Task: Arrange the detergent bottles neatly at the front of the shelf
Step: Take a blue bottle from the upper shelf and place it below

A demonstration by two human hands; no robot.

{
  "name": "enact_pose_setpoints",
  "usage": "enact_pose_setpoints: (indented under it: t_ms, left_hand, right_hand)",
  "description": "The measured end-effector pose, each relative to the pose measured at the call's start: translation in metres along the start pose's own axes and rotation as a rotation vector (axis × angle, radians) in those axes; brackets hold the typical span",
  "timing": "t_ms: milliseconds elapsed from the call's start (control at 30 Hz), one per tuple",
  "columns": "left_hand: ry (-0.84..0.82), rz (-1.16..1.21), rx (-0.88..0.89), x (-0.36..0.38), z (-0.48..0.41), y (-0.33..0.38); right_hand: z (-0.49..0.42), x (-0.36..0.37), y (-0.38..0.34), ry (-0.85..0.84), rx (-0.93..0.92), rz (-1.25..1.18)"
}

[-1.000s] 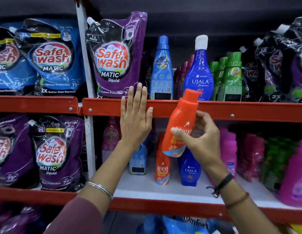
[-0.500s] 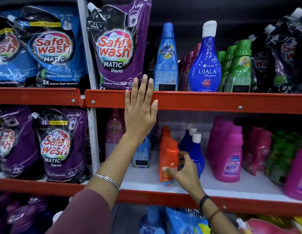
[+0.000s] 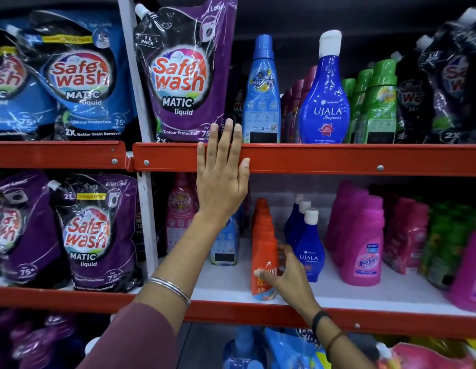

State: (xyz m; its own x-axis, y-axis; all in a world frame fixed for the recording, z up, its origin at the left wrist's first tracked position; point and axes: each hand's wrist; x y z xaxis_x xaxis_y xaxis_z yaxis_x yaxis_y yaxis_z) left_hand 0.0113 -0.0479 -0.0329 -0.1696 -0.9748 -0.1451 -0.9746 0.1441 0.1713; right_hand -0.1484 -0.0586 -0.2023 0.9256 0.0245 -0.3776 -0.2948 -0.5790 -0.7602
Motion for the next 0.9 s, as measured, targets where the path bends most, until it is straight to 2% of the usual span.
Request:
enact_pose_setpoints:
  t_ms: [100,267,400,667,767,900]
  left_hand:
    - [-0.013,-0.009,-0.001,-0.001,0.000,0.001]
    - [-0.037,-0.015,-0.030,-0.002,0.002,0.007]
    - [-0.064,-0.025,-0.007,0.000,0.007,0.029]
    - [-0.102,-0.044,-0.030,0.010,0.008,0.074]
    - [-0.107,-0.048,-0.033,0.013,0.009,0.083]
    - [-0.099,-0.048,-0.049,0.018,0.009,0.086]
  right_hand:
    - [0.005,-0.004,-0.002,-0.011,-0.015,0.028]
    - [0.011,-0.037,-0.030,0.215,-0.089,0.024]
    - [0.003,-0.081,-0.071,0.388,-0.246,0.041]
    - [-0.044,-0.150,-0.159,0.713,-0.674,0.121]
    - [-0.074,-0.163,-0.172,0.669,-0.663,0.192]
    - [-0.107,-0.177,-0.186,0.447,-0.540,0.217]
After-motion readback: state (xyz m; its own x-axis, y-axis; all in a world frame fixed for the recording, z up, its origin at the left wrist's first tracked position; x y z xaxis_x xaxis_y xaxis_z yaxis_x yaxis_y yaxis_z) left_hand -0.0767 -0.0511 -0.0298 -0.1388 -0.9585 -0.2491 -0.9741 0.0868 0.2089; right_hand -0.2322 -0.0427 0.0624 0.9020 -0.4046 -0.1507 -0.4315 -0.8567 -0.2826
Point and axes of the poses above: each hand's wrist, its own z-axis away from the middle knuckle, its own x-axis out of the palm, y = z × x, and after that the axes turned 12 degrees about -x, right-handed
